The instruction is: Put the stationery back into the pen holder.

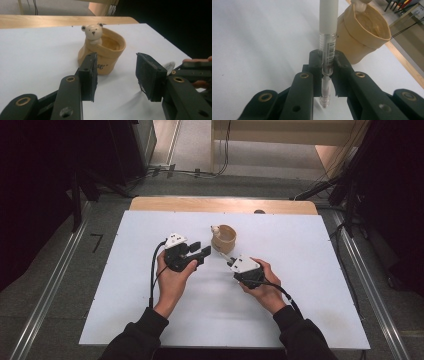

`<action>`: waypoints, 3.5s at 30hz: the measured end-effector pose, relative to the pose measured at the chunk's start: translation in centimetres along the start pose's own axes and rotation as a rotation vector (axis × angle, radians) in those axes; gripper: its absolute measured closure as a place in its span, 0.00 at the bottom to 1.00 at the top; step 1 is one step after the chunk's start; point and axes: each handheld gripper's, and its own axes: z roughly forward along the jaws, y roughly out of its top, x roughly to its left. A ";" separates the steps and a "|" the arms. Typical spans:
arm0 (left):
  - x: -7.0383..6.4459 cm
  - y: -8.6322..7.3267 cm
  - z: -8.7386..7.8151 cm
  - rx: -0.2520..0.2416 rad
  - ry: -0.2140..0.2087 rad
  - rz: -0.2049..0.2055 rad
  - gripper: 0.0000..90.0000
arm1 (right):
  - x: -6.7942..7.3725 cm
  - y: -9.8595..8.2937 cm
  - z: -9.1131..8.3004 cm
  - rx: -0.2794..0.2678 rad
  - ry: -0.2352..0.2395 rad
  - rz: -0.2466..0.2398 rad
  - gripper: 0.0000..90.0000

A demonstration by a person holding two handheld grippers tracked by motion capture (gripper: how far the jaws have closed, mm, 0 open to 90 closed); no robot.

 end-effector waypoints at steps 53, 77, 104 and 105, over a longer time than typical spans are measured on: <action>4.8 -5.6 -4.0 0.174 0.192 0.050 0.36 | -5.1 1.4 1.2 -0.132 0.154 0.454 0.86; 4.8 -5.9 -4.0 0.186 0.188 0.049 0.36 | -7.8 3.6 1.6 -0.166 0.153 0.518 0.86; 5.0 -5.9 -3.9 0.188 0.184 0.046 0.36 | -9.3 5.3 4.7 -0.118 0.144 0.576 0.86; 5.0 -5.9 -3.9 0.191 0.186 0.047 0.36 | -9.3 5.2 4.8 -0.114 0.142 0.576 0.86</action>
